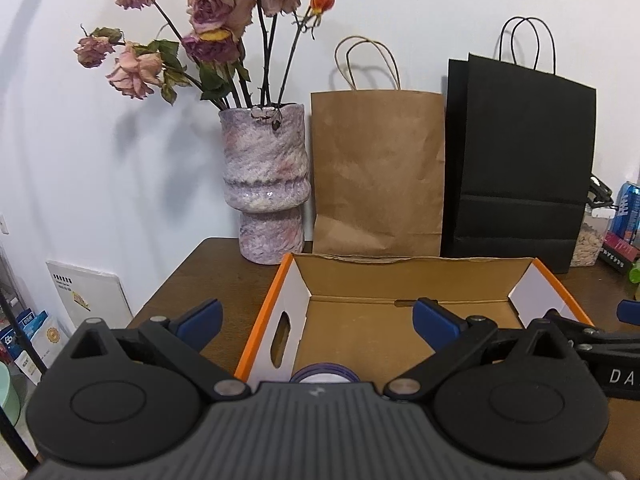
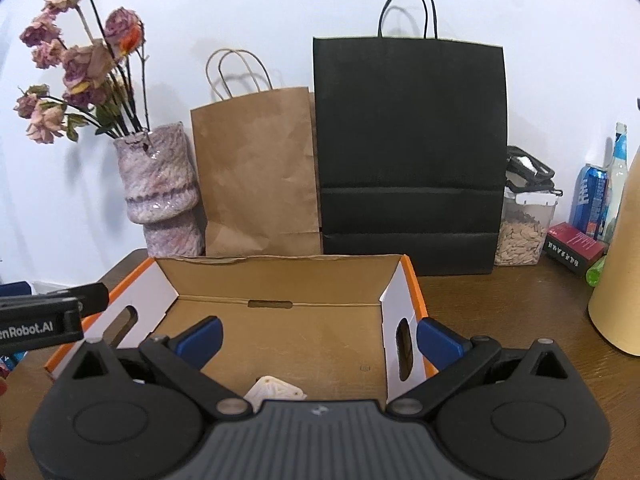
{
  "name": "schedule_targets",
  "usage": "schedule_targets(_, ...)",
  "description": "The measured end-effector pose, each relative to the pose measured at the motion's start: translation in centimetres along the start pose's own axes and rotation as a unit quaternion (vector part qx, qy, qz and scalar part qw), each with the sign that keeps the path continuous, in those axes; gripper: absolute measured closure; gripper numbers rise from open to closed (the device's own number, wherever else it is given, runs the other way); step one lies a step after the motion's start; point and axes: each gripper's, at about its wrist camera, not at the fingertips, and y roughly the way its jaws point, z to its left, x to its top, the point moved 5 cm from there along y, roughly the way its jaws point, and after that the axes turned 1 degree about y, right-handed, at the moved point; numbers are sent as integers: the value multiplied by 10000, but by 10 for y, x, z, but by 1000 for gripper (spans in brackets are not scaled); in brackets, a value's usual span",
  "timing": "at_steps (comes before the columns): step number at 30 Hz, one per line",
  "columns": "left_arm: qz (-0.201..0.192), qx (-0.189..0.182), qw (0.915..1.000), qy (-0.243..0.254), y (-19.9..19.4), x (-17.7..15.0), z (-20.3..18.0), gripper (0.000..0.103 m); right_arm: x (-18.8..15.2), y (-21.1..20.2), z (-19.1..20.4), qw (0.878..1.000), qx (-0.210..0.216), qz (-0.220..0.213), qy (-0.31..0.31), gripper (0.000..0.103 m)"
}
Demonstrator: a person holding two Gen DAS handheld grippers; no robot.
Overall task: Organize rigid objects
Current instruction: 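Open both tools to drop the lid and adapter into the box, then move both tools back toward the remaining items on the table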
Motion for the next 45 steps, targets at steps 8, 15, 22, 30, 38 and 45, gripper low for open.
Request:
schedule_targets(8, -55, -48, 10000, -26, -33, -8, 4, 0, -7, -34, 0, 9998, 88, -170, -34, 0)
schedule_targets(15, -119, -157, 9998, 30, -74, -21, 0, 0, -19, -74, 0, 9990, 166, -386, -125, 0)
schedule_targets(22, -100, -205, 9997, 73, -114, -39, -4, 0, -40, -118, -7, 9982, 190, -441, -354, 0)
schedule_targets(30, -126, -252, 9996, 95, -156, -59, -7, 0, -69, -163, -20, 9968, 166, -523, -576, 0)
schedule_targets(38, 32, -227, 9997, 72, -182, -84, -5, 0, -100, -193, -38, 9973, 161, -302, -649, 0)
schedule_targets(45, 223, -215, 9995, 17, -197, -108, 0, 0, -126, -211, -54, 9966, 149, -71, -806, 0)
